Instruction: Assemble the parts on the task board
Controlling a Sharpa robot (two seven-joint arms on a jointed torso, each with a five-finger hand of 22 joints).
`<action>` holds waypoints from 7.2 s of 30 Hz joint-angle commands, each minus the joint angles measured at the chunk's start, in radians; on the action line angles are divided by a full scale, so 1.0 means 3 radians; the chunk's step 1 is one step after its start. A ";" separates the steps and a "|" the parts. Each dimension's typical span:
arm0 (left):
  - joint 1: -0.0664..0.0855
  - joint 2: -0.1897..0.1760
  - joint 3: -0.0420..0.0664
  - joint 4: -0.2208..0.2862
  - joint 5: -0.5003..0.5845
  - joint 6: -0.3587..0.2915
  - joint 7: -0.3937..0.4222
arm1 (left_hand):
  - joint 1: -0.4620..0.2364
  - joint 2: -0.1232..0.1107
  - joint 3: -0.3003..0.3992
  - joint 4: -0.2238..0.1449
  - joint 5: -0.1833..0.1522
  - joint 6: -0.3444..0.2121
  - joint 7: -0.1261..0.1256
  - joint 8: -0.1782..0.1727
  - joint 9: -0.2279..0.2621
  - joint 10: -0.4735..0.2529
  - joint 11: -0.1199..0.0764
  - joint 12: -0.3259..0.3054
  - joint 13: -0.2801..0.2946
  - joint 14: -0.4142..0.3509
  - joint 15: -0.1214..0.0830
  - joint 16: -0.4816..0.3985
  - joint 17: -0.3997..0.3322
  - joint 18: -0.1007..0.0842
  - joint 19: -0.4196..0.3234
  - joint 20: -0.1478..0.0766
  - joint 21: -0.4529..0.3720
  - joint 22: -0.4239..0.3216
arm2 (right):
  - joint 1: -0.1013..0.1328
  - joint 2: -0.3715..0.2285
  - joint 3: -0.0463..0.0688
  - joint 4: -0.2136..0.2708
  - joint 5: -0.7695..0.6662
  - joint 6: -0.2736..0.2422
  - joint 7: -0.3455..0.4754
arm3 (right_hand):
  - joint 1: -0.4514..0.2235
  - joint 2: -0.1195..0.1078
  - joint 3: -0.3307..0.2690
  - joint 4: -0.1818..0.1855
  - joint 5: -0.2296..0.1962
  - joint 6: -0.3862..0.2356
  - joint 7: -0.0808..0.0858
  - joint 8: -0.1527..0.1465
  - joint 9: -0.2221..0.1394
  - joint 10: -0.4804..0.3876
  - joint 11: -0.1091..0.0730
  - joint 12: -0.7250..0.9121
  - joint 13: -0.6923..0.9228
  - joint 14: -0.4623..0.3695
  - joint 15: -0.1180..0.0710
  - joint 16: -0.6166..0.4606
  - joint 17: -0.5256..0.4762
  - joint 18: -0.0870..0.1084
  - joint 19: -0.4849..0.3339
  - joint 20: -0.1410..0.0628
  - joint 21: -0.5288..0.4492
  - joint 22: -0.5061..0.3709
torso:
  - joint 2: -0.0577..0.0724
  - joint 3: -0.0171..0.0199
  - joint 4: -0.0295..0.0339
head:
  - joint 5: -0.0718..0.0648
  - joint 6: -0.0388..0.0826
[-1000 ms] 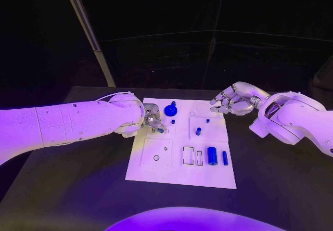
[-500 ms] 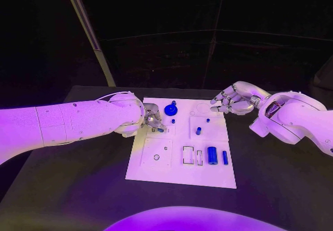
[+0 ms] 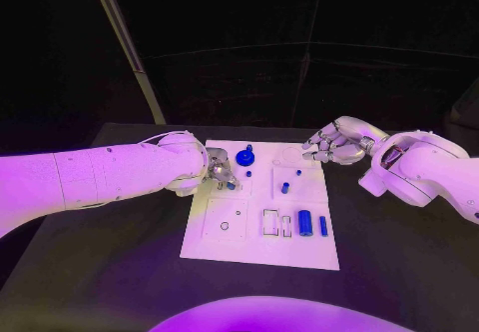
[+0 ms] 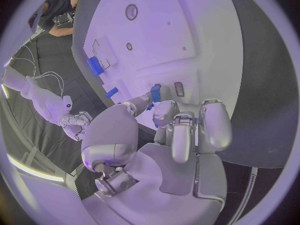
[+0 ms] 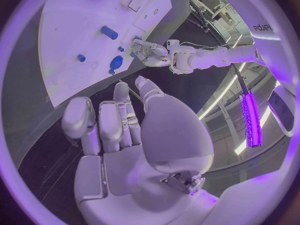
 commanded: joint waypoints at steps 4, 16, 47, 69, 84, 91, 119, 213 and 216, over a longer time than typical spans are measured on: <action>-0.0007 0.0026 -0.0005 -0.0017 0.0040 0.0061 -0.0006 | -0.0084 0.0010 -0.0079 0.0032 -0.0011 0.0053 -0.0001 0.0008 -0.0017 0.0027 0.0004 0.0024 0.0021 0.0346 -0.0026 0.0011 0.0878 -0.0027 0.0037 -0.0005 0.0015 0.0017 | 0.0006 -0.0011 0.0002 0.0006 -0.0005 0.0013 0.0016 | -0.0015 -0.0005 0.0002 0.0020 0.0011 -0.0016 0.0002 0.0010 -0.0004 -0.0017 -0.0010 -0.0007 -0.0003 0.0038 -0.0012 -0.0018 -0.0003 0.0048 -0.0027 -0.0001 -0.0017 -0.0003 | 0.0002 -0.0001 0.0000 | -0.0007 -0.0008; -0.0006 0.0047 -0.0005 -0.0039 0.0055 0.0080 -0.0002 | -0.0128 0.0011 -0.0143 0.0064 -0.0011 0.0091 -0.0012 0.0003 -0.0039 0.0060 -0.0004 0.0059 0.0064 0.0346 -0.0031 0.0011 0.0878 -0.0037 0.0061 -0.0011 0.0043 0.0066 | 0.0006 -0.0013 0.0002 0.0007 -0.0005 0.0027 0.0012 | -0.0015 -0.0005 0.0002 0.0020 0.0011 -0.0016 0.0002 0.0010 -0.0004 -0.0017 -0.0010 -0.0007 -0.0003 0.0038 -0.0012 -0.0018 -0.0003 0.0048 -0.0027 -0.0001 -0.0017 -0.0003 | -0.0001 -0.0001 0.0001 | -0.0017 -0.0019; 0.0178 -0.0225 0.0195 0.0135 0.0358 0.0077 -0.0003 | -0.0050 -0.0143 -0.1628 0.0510 -0.0027 -0.0004 0.0035 -0.0137 -0.0179 -0.0125 0.0025 -0.0199 -0.0238 0.0346 -0.0018 0.0009 0.0875 0.0000 -0.0039 -0.0019 -0.0113 -0.0100 | 0.0006 -0.0004 0.0001 -0.0051 -0.0005 0.0002 0.0035 | -0.0019 -0.0010 -0.0004 0.0029 0.0012 -0.0019 0.0003 0.0012 -0.0004 -0.0027 -0.0010 -0.0023 -0.0022 0.0035 -0.0012 -0.0034 -0.0020 0.0053 -0.0038 -0.0001 -0.0031 -0.0026 | -0.0001 -0.0002 0.0001 | -0.0034 0.0051; 0.0360 0.0399 0.0273 -0.1171 -0.0018 0.0960 -0.0025 | 0.0263 0.0120 -0.1920 0.0554 -0.0026 -0.0176 0.0171 -0.0432 -0.0393 -0.0200 0.0151 -0.0243 -0.0322 0.0336 0.0091 -0.0013 0.0836 0.0026 -0.0094 0.0095 -0.0212 -0.0194 | 0.0005 0.0043 0.0001 -0.0111 -0.0005 -0.0003 0.0051 | -0.0018 -0.0009 -0.0004 0.0033 0.0016 -0.0023 0.0003 0.0013 -0.0005 -0.0027 -0.0010 -0.0020 -0.0022 0.0035 -0.0012 -0.0039 -0.0023 0.0053 -0.0039 -0.0001 -0.0034 -0.0029 | 0.0030 -0.0010 -0.0015 | 0.0004 0.0107; 0.0272 0.0534 0.0266 -0.1403 -0.0127 0.1057 -0.0031 | 0.0286 0.0190 -0.2013 0.0598 -0.0025 -0.0110 0.0154 -0.0415 -0.0404 -0.0188 0.0137 -0.0218 -0.0303 0.0339 0.0083 -0.0007 0.0847 0.0022 -0.0078 0.0093 -0.0197 -0.0166 | 0.0005 0.0053 0.0001 -0.0101 -0.0005 -0.0026 0.0071 | -0.0009 -0.0006 0.0001 0.0032 0.0023 -0.0023 0.0002 0.0015 -0.0004 -0.0031 -0.0011 -0.0024 -0.0027 0.0034 -0.0013 -0.0045 -0.0028 0.0054 -0.0039 -0.0002 -0.0037 -0.0032 | 0.0022 -0.0009 -0.0017 | 0.0035 0.0084; 0.0241 0.0555 0.0266 -0.1445 -0.0063 0.1109 -0.0036 | 0.0359 0.0238 -0.2032 0.0580 -0.0025 -0.0091 0.0148 -0.0412 -0.0410 -0.0185 0.0131 -0.0210 -0.0299 0.0340 0.0078 -0.0003 0.0853 0.0021 -0.0074 0.0089 -0.0195 -0.0158 | 0.0005 0.0059 0.0001 -0.0103 -0.0005 -0.0028 0.0077 | -0.0003 -0.0004 0.0003 0.0032 0.0027 -0.0023 0.0002 0.0016 -0.0004 -0.0032 -0.0011 -0.0024 -0.0030 0.0034 -0.0013 -0.0046 -0.0027 0.0055 -0.0042 -0.0002 -0.0040 -0.0037 | 0.0024 -0.0010 -0.0014 | 0.0040 0.0083; 0.0189 0.0559 0.0264 -0.1408 0.0180 0.1131 -0.0041 | 0.0554 0.0388 -0.2009 0.0499 -0.0024 -0.0067 0.0145 -0.0432 -0.0444 -0.0192 0.0128 -0.0211 -0.0313 0.0341 0.0075 -0.0002 0.0855 0.0020 -0.0073 0.0084 -0.0200 -0.0151 | 0.0005 0.0073 0.0001 -0.0140 -0.0005 -0.0020 0.0083 | -0.0003 -0.0004 0.0003 0.0032 0.0027 -0.0023 0.0002 0.0016 -0.0004 -0.0032 -0.0011 -0.0024 -0.0030 0.0034 -0.0013 -0.0046 -0.0027 0.0055 -0.0042 -0.0002 -0.0040 -0.0037 | 0.0025 -0.0009 -0.0014 | 0.0035 0.0072; -0.0144 -0.0481 0.0252 0.0269 -0.0091 -0.0178 0.0150 | 0.0827 0.0017 0.0116 -0.0582 0.0299 0.0004 0.0135 -0.0240 -0.0419 -0.0015 0.0098 -0.0236 -0.0359 0.0346 0.0060 0.0011 0.0878 -0.0018 0.0039 0.0075 -0.0072 0.0095 | 0.0005 0.0047 0.0001 -0.0156 0.0000 -0.0031 0.0100 | 0.0004 -0.0004 0.0005 0.0038 0.0037 -0.0024 0.0003 0.0022 -0.0004 -0.0044 -0.0011 -0.0039 -0.0049 0.0033 -0.0013 -0.0060 -0.0038 0.0056 -0.0044 -0.0003 -0.0049 -0.0047 | 0.0027 -0.0007 -0.0003 | 0.0087 0.0002; -0.0147 -0.0478 0.0251 0.0262 -0.0090 -0.0126 0.0118 | 0.0826 0.0015 0.0118 -0.0580 0.0300 0.0006 0.0134 -0.0239 -0.0419 -0.0018 0.0098 -0.0245 -0.0370 0.0346 0.0059 0.0011 0.0878 -0.0017 0.0038 0.0074 -0.0075 0.0091 | 0.0005 0.0049 0.0001 -0.0157 0.0000 -0.0028 0.0100 | 0.0004 -0.0004 0.0005 0.0038 0.0037 -0.0024 0.0003 0.0022 -0.0004 -0.0044 -0.0011 -0.0039 -0.0049 0.0033 -0.0013 -0.0060 -0.0038 0.0056 -0.0044 -0.0003 -0.0049 -0.0047 | 0.0025 -0.0008 -0.0007 | 0.0094 -0.0003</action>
